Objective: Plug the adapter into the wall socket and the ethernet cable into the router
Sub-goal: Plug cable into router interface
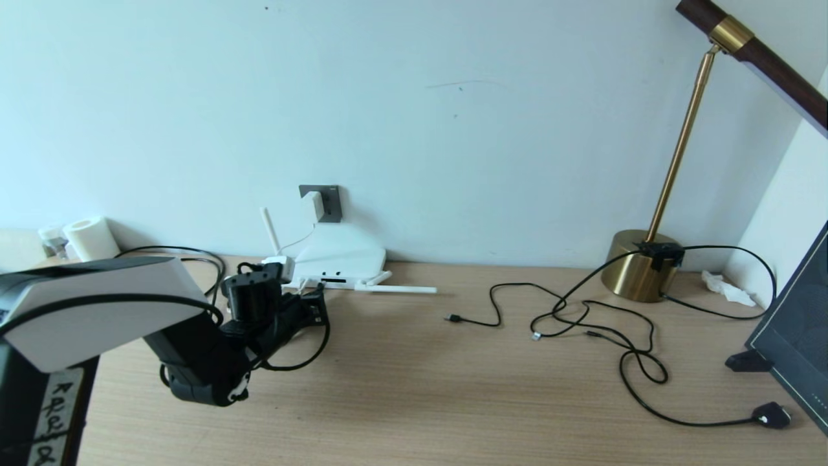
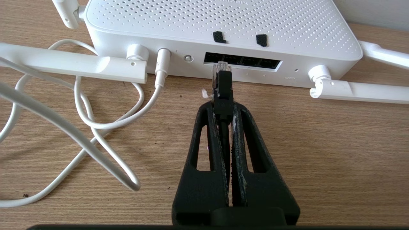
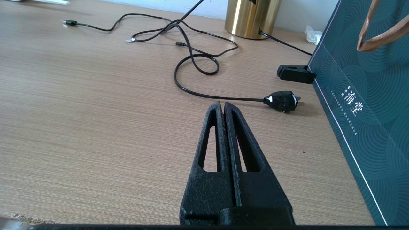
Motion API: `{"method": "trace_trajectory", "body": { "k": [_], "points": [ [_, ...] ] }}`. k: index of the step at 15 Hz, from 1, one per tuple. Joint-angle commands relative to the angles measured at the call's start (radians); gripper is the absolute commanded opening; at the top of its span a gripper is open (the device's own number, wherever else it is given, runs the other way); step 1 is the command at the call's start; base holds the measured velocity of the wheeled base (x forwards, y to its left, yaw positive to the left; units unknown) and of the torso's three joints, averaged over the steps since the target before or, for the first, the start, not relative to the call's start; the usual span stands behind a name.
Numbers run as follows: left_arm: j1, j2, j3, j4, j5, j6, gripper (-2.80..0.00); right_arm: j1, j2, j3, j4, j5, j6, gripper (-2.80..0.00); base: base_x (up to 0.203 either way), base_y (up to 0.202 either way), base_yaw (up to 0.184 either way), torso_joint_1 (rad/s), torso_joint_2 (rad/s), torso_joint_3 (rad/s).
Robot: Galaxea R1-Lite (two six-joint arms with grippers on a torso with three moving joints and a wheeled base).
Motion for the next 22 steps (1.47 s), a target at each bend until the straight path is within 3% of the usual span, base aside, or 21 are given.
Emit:
{"method": "trace_trajectory", "body": {
  "k": [1,22],
  "points": [
    [0.0,0.004,-0.005,-0.006,0.001,-0.001,-2.8,0.0,0.002,0.0,0.0,0.001,-0.001,-2.8,0.0,0.0,0.0,0.0,0.0,0.0],
    [0.002,0.004,-0.024,0.007,0.001,-0.001,-2.8,0.0,0.002,0.0,0.0,0.001,-0.001,-2.8,0.0,0.0,0.0,0.0,0.0,0.0]
  ]
}}
